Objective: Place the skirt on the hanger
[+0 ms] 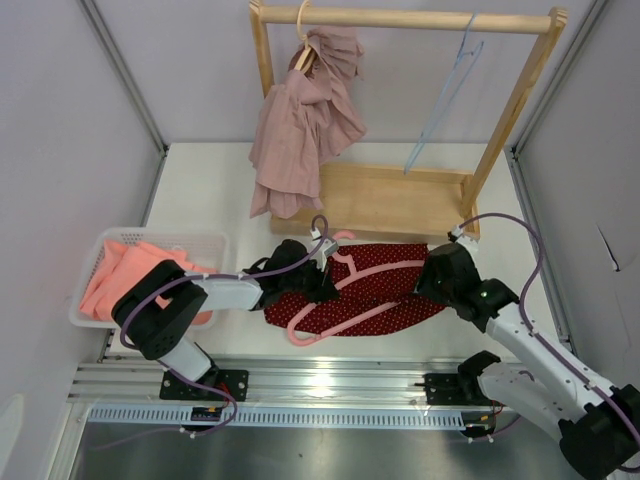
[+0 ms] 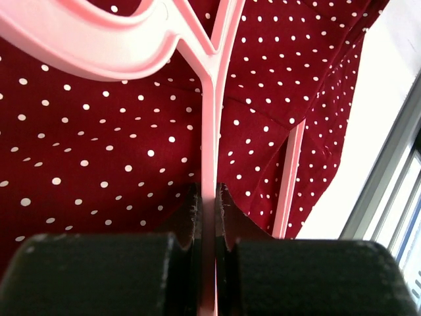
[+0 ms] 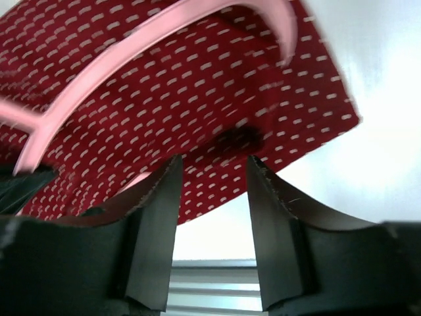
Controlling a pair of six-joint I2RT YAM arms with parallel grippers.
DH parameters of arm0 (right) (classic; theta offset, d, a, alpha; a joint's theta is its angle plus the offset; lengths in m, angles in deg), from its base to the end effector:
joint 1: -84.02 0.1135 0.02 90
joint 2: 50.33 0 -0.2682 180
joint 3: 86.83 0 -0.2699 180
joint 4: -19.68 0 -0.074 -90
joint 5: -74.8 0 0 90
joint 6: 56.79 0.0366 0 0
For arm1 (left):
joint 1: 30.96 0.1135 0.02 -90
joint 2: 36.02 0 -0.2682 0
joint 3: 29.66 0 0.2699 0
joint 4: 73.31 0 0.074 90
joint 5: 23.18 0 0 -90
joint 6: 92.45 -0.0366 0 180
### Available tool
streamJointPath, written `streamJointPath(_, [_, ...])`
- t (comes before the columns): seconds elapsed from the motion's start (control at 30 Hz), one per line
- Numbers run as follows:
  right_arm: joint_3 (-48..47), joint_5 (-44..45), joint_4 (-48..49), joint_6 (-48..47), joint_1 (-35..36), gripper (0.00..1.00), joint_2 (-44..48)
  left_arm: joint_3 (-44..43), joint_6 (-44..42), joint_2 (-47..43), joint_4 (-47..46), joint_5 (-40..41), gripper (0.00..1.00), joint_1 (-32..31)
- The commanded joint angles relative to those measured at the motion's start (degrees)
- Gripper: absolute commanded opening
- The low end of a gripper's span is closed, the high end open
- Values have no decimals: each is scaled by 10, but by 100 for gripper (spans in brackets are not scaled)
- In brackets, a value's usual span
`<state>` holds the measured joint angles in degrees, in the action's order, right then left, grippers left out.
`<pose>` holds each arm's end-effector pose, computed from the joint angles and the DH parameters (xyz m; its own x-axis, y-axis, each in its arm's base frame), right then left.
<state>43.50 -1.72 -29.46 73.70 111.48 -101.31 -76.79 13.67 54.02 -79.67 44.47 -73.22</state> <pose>0.1732 0.0804 0.2312 -0.7260 0.3343 -0.6010 0.2034 0.9392 0.2768 0.2160 -0.2151 0.1337 -0.6589 0.2517 -0.7089 0.6923 0.5714 -0.4406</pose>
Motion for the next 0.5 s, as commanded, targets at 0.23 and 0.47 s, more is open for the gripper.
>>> streamJointPath(0.23, [-27, 1, 165, 42, 212, 45, -60, -2, -28, -4, 17, 49, 0, -5])
streamJointPath(0.47, [-52, 23, 316, 4, 342, 41, -229, -36, -48, 6, 44, 38, 0, -5])
